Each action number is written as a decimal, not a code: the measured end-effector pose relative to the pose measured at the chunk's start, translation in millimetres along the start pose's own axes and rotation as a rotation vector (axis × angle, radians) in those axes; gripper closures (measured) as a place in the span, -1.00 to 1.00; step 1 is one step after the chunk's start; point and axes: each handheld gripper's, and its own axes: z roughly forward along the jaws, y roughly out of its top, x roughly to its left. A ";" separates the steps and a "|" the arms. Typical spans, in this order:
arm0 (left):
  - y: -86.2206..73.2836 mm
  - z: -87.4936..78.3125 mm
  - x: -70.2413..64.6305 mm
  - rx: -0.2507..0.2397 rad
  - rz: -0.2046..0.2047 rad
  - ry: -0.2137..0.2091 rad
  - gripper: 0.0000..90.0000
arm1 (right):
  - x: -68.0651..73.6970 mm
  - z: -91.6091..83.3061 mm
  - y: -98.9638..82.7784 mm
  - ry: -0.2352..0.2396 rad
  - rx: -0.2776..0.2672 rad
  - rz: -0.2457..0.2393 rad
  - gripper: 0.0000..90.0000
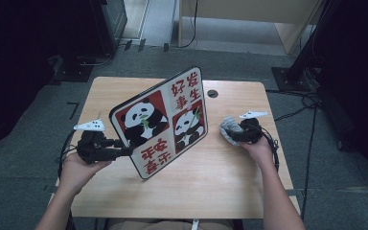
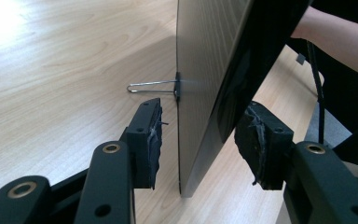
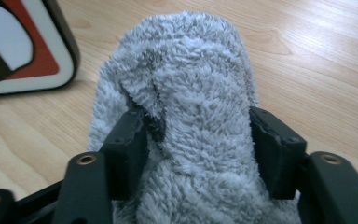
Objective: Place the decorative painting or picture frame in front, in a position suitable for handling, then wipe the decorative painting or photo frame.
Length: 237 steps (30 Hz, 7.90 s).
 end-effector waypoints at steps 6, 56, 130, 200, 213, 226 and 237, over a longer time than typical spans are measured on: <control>1.6 3.5 0.5 -0.001 0.005 -0.012 0.21 | -2.6 1.7 -1.4 -0.022 -0.001 -0.009 0.23; 11.2 4.3 -2.1 -0.045 0.046 -0.023 0.74 | 66.1 -63.0 48.5 0.271 -0.085 -0.027 0.37; 9.3 0.9 0.0 -0.042 0.049 -0.048 0.72 | 98.8 -102.5 169.1 0.187 -0.184 -0.154 0.42; 10.0 6.2 0.2 -0.102 0.039 -0.068 0.71 | 84.0 -53.0 89.5 0.237 -0.087 -0.067 0.42; 9.7 6.1 0.5 -0.100 0.040 -0.076 0.69 | 84.3 -38.0 70.6 0.233 -0.034 -0.061 0.41; 9.1 6.3 0.4 -0.105 0.042 -0.080 0.68 | 81.6 -21.2 50.2 0.230 0.059 -0.036 0.41; 8.6 6.9 0.3 -0.104 0.034 -0.090 0.66 | 79.4 -5.4 33.4 0.227 0.128 -0.016 0.41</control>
